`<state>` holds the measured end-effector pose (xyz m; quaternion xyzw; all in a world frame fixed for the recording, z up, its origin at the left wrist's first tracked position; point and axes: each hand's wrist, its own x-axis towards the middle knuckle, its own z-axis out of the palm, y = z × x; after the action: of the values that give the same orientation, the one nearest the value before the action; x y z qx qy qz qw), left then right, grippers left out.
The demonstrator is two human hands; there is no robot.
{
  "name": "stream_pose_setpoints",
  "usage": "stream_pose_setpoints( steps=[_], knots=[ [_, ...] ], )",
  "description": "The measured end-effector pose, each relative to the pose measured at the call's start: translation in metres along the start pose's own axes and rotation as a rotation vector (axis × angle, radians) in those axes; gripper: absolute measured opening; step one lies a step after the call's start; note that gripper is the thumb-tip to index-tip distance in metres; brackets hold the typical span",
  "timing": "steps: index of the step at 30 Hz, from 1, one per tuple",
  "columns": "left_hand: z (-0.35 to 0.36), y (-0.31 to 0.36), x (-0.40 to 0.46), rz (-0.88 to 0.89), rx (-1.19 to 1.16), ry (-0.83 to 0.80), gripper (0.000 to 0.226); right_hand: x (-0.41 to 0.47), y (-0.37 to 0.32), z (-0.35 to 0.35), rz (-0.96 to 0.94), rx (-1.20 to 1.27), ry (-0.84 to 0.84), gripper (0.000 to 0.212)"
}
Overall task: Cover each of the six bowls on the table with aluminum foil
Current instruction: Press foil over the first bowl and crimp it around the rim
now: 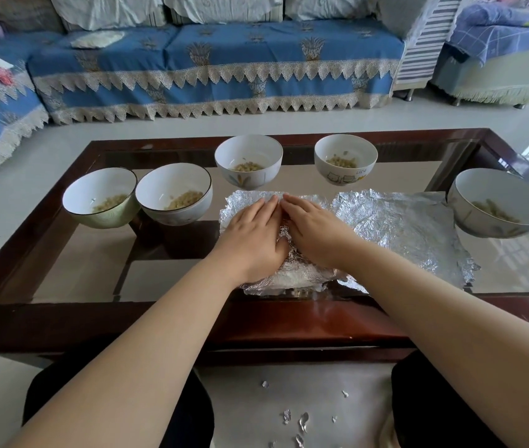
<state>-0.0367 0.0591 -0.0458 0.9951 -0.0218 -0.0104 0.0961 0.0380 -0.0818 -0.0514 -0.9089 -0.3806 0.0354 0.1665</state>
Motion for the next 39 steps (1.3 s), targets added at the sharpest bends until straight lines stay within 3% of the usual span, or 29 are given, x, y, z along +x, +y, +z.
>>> stream_pose_setpoints(
  steps=[4,8,16,19,23,26,31,35,39],
  knots=[
    [0.003,-0.001,0.000,-0.020,-0.064,0.046,0.067,0.000,0.004,-0.001,-0.013,0.020,0.012,0.052],
    [0.009,-0.003,-0.001,-0.047,-0.244,0.194,0.058,-0.001,0.005,0.001,0.025,0.139,0.061,0.048],
    [0.027,-0.003,-0.001,-0.175,-0.666,0.459,0.036,-0.005,0.002,0.010,0.240,0.689,0.264,0.034],
    [0.030,-0.002,-0.005,-0.152,-0.801,0.520,0.049,-0.010,0.000,0.012,0.308,0.912,0.331,0.028],
    [0.023,-0.015,-0.008,-0.027,-0.749,0.298,0.109,-0.015,0.001,0.008,0.245,0.790,0.303,0.032],
    [0.011,-0.025,-0.012,0.041,-0.599,0.085,0.134,-0.020,0.012,0.006,0.114,0.603,0.146,0.065],
    [-0.005,-0.022,-0.014,-0.006,-0.402,-0.083,0.135,-0.032,0.025,0.001,0.001,0.376,-0.019,0.106],
    [-0.007,-0.025,-0.015,0.000,-0.370,-0.178,0.149,-0.040,0.026,0.003,-0.037,0.336,-0.056,0.120],
    [-0.008,-0.026,-0.019,0.025,-0.437,-0.176,0.139,-0.046,0.029,0.003,-0.026,0.289,-0.083,0.123]
  ],
)
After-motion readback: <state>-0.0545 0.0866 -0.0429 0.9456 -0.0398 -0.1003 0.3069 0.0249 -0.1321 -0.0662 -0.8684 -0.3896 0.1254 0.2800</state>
